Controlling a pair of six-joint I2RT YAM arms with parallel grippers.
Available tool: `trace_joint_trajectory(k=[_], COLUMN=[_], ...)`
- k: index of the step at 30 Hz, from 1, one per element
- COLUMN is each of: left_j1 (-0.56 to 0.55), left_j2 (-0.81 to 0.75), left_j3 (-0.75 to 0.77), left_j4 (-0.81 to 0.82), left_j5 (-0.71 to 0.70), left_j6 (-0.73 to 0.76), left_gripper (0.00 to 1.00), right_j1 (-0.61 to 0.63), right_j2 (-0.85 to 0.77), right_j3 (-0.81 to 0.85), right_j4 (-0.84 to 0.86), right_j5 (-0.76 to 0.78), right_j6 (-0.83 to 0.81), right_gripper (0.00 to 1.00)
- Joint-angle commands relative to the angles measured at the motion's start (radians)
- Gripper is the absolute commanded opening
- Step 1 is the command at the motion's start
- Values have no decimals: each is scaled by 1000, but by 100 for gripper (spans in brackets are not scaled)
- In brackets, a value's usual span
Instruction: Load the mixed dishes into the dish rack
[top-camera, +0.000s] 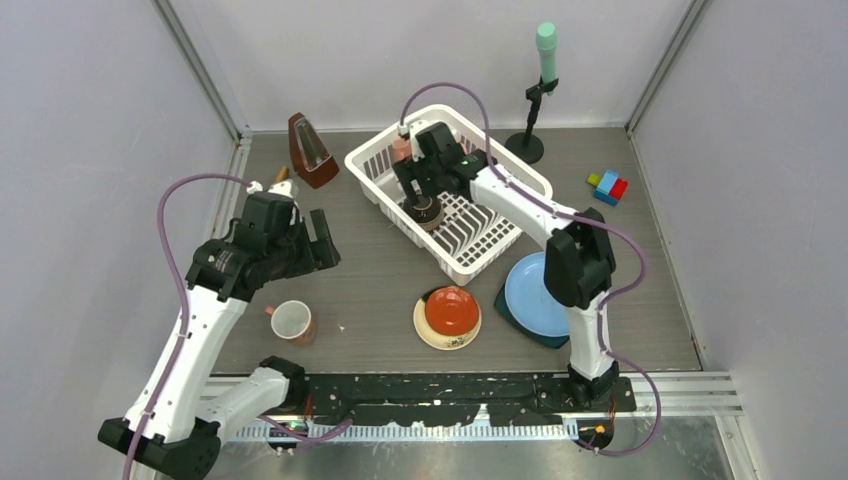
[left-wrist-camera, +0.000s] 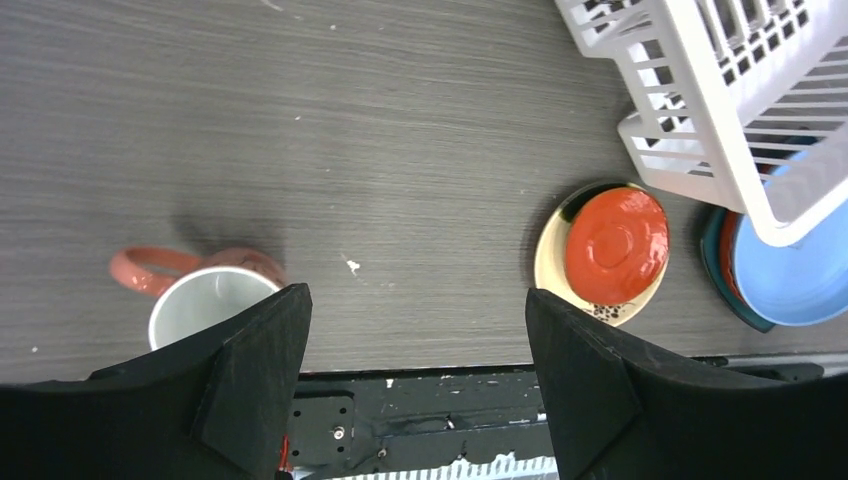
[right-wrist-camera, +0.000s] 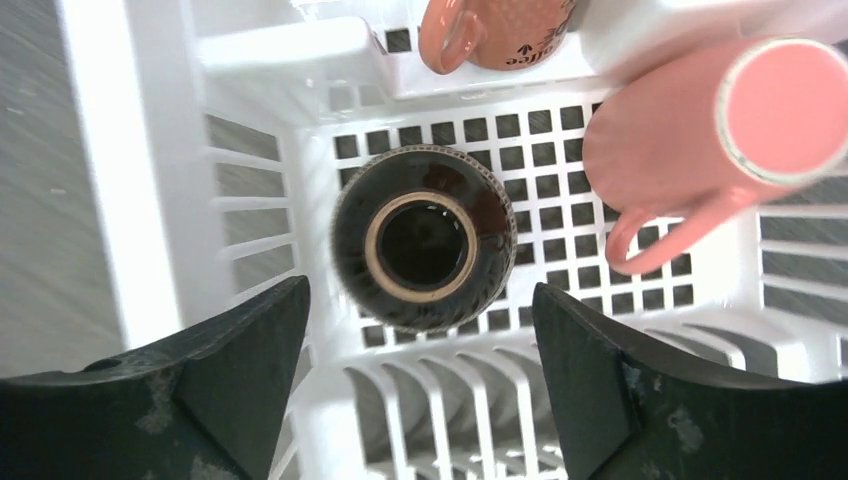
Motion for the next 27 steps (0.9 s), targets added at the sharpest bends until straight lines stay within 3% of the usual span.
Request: trace_joint_trajectory(k=[1, 5, 14, 20, 24, 27], left_j1=[1, 1, 1, 1, 1, 1], left_j2=[-25, -49, -74, -130, -150, -197], left_j3=[29, 20, -40, -163, -231, -336], left_j4=[-55, -89, -220, -160, -121, -5], left_j5=[-87, -87, -236, -219, -286, -262], left_j6=[-63, -87, -222, -271, -353, -379], left_gripper=[81, 81, 79, 77, 76, 76], right_j1=[-15, -22, -23, -25, -26, -27], right_j2=[-150, -175, -165, -114, -29, 36], right_j3=[-26, -68, -189, -216, -125, -85], right_j4=[-28, -72, -25, 59, 52, 50], right_j5=[-93, -191, -181, -148, -126, -96], right_j6=[135, 217, 305, 304, 285, 274], right_gripper=[79, 69, 64, 58, 55, 53])
